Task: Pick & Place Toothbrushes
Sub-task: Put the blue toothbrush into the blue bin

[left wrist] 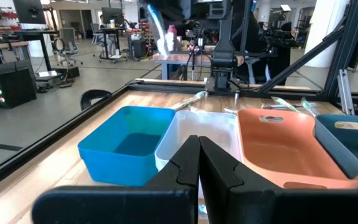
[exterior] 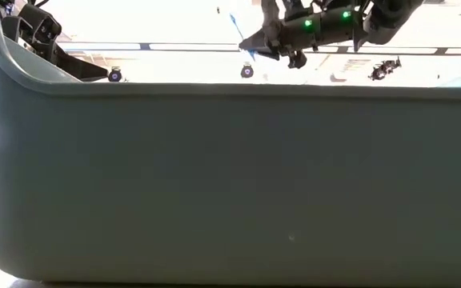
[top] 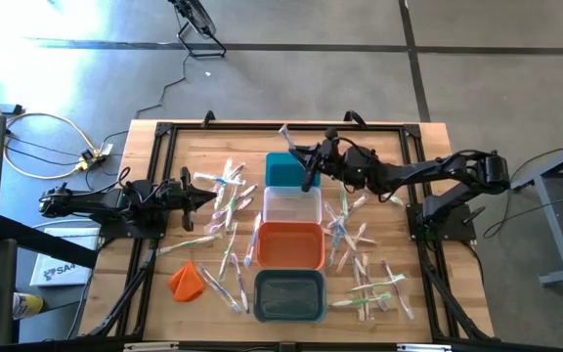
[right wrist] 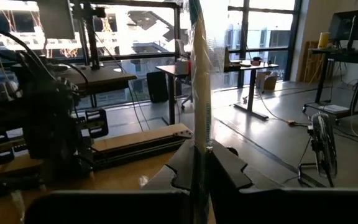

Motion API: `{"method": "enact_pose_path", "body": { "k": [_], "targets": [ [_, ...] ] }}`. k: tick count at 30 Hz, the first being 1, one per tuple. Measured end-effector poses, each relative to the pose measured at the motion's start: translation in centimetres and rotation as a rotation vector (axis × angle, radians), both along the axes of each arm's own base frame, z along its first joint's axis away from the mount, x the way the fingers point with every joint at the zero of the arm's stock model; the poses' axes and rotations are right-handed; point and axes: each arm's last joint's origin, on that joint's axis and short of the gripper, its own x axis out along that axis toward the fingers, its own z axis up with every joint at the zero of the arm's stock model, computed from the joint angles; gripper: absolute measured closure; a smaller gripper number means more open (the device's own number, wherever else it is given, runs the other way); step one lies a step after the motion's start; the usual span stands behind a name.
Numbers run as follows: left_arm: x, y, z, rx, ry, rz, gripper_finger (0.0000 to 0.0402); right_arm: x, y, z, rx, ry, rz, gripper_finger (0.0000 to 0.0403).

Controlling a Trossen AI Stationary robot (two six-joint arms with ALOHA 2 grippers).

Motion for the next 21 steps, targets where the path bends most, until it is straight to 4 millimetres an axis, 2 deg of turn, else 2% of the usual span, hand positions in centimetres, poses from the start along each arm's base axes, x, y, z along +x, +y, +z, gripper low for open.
{"method": "enact_pose_path", "body": {
  "k": [6, 14, 21],
  "targets": [
    [0.0, 0.0, 0.0, 0.0, 0.0, 0.0, 0.0401, -0.2, -1.1, -0.6, 0.097, 0.021, -0.032, 0.0386],
    [0.0, 0.0, 0.0, -0.001, -0.004, 0.0, 0.0401, -0.3, -1.3, -0.5, 0.094, 0.003, -0.036, 0.0386],
    [0.0, 0.0, 0.0, -0.001, -0.005, 0.0, 0.0401, 1.1, -1.1, -1.9, 0.11, -0.042, 0.022, 0.0386]
  ]
}}
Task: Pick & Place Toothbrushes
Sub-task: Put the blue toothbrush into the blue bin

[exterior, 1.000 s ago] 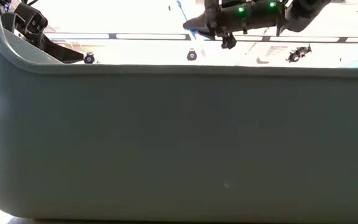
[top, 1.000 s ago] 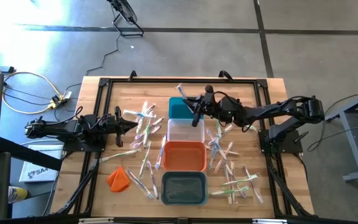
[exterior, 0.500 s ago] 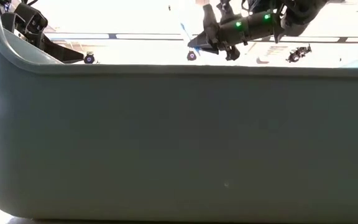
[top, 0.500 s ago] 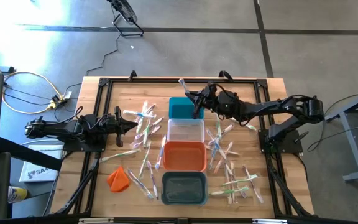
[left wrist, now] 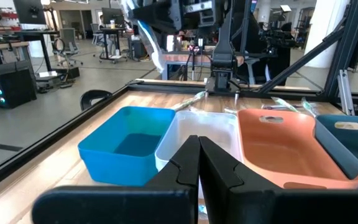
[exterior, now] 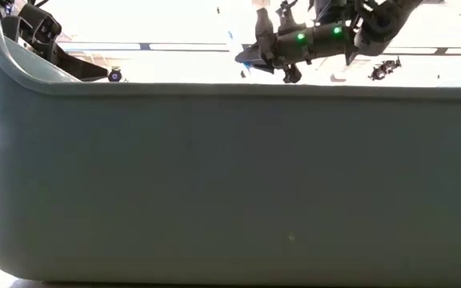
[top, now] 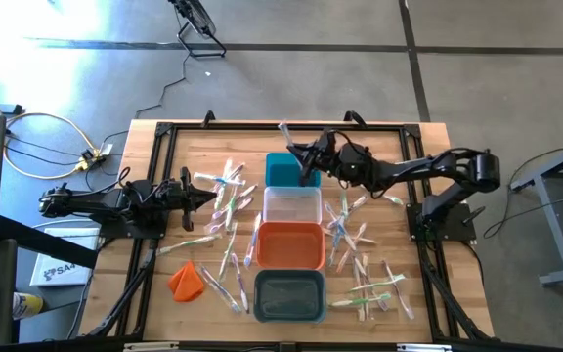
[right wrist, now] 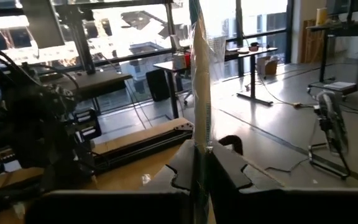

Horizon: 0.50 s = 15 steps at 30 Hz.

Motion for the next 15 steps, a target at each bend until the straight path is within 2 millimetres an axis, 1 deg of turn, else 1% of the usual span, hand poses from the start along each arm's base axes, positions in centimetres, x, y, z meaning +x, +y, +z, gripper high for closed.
{"method": "enact_pose_path", "body": {
  "k": [6, 15],
  "targets": [
    [0.0, 0.0, 0.0, 0.0, 0.0, 0.0, 0.0401, 0.9, -0.4, -1.5, -0.009, 0.024, 0.016, 0.0386],
    [0.0, 0.0, 0.0, 0.0, -0.001, 0.001, 0.0401, 1.2, -0.4, -1.5, -0.041, 0.029, 0.049, 0.0386]
  ]
}}
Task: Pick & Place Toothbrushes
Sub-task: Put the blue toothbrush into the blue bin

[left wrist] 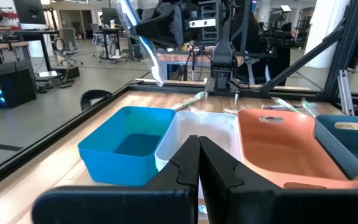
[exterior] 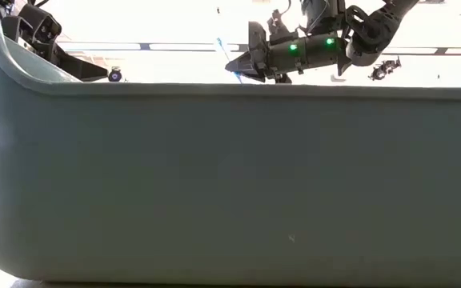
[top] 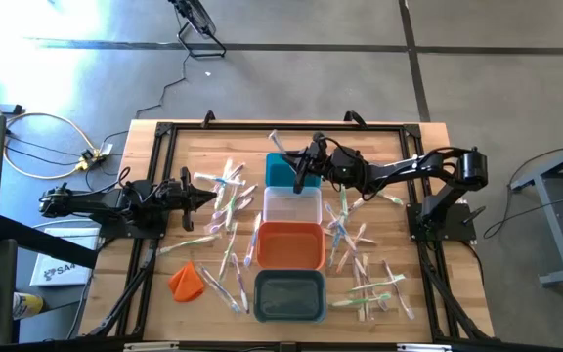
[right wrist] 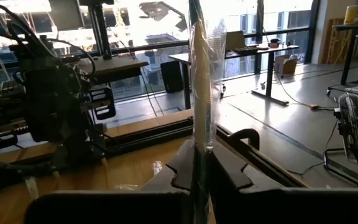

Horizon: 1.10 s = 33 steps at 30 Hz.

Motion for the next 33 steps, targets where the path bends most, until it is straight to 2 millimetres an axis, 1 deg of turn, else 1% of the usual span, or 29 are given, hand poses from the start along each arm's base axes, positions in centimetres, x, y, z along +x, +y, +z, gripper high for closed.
{"method": "enact_pose_path", "body": {
  "k": [15, 18, 22, 26, 29, 33],
  "targets": [
    [0.0, 0.0, 0.0, 0.0, 0.0, 0.0, 0.0401, 0.1, 0.2, 0.1, -0.004, 0.001, 0.0, 0.0386],
    [0.0, 0.0, 0.0, 0.0, 0.0, 0.0, 0.0401, 0.9, 0.6, 1.0, -0.002, 0.02, 0.017, 0.0387],
    [0.0, 0.0, 0.0, 0.0, 0.0, 0.0, 0.0401, 2.5, 1.2, 3.0, -0.036, 0.134, 0.04, 0.039],
    [0.0, 0.0, 0.0, 0.0, 0.0, 0.0, 0.0401, 3.2, 1.1, 4.8, -0.091, 0.213, 0.007, 0.039],
    [0.0, 0.0, 0.0, 0.0, 0.0, 0.0, 0.0401, 3.3, 0.6, 5.4, -0.095, 0.234, -0.002, 0.039],
    [0.0, 0.0, 0.0, 0.0, 0.0, 0.0, 0.0401, 3.1, -0.1, 4.8, -0.075, 0.29, -0.02, 0.039]
  ]
}}
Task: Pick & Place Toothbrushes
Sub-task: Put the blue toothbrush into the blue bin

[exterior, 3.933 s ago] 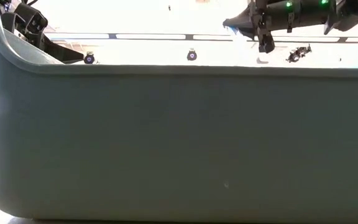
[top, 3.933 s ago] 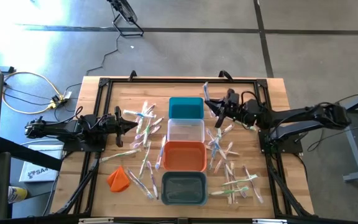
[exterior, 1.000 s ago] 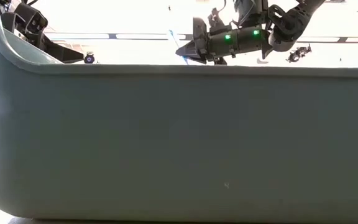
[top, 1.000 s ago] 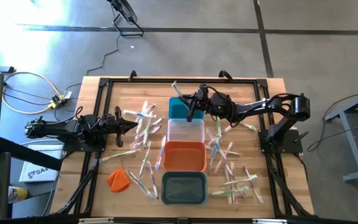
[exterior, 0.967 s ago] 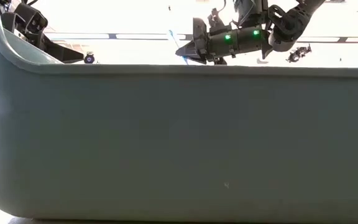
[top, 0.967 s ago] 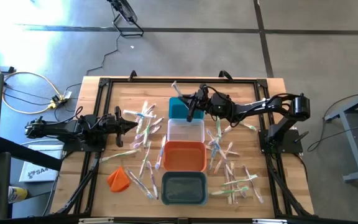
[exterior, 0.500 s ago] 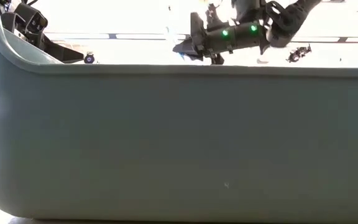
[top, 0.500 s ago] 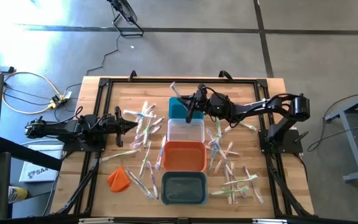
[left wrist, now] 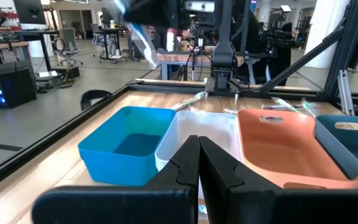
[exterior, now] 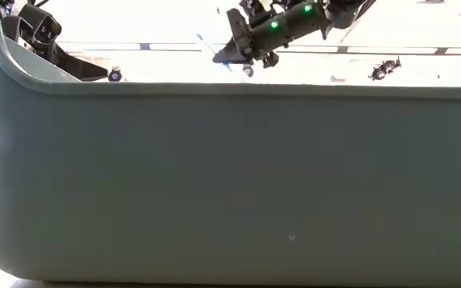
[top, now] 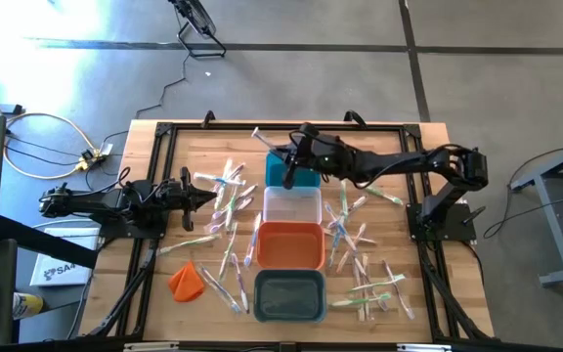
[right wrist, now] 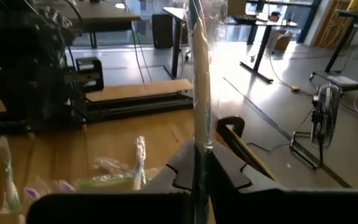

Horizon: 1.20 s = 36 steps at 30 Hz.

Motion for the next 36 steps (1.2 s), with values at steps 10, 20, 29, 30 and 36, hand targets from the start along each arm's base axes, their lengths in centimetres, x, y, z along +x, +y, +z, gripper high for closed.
{"method": "enact_pose_path", "body": {
  "k": [10, 20, 29, 30, 36],
  "targets": [
    [0.0, 0.0, 0.0, 0.0, 0.0, 0.0, 0.0401, -1.0, -1.6, -1.8, 0.087, 0.168, -0.066, 0.039],
    [0.0, 0.0, 0.0, 0.0, 0.001, 0.0, 0.0401, 1.0, -2.5, -7.1, 0.113, 0.283, -0.083, 0.039],
    [0.0, 0.0, 0.0, 0.0, 0.003, 0.0, 0.0401, 1.0, -3.0, -8.9, 0.107, 0.366, -0.146, 0.039],
    [0.0, 0.0, 0.0, 0.0, 0.003, 0.0, 0.0401, 0.9, -3.0, -9.0, 0.113, 0.378, -0.146, 0.039],
    [0.0, 0.0, 0.0, 0.0, 0.003, 0.0, 0.0401, 0.6, -3.4, -9.9, 0.143, 0.436, -0.162, 0.039]
  ]
}}
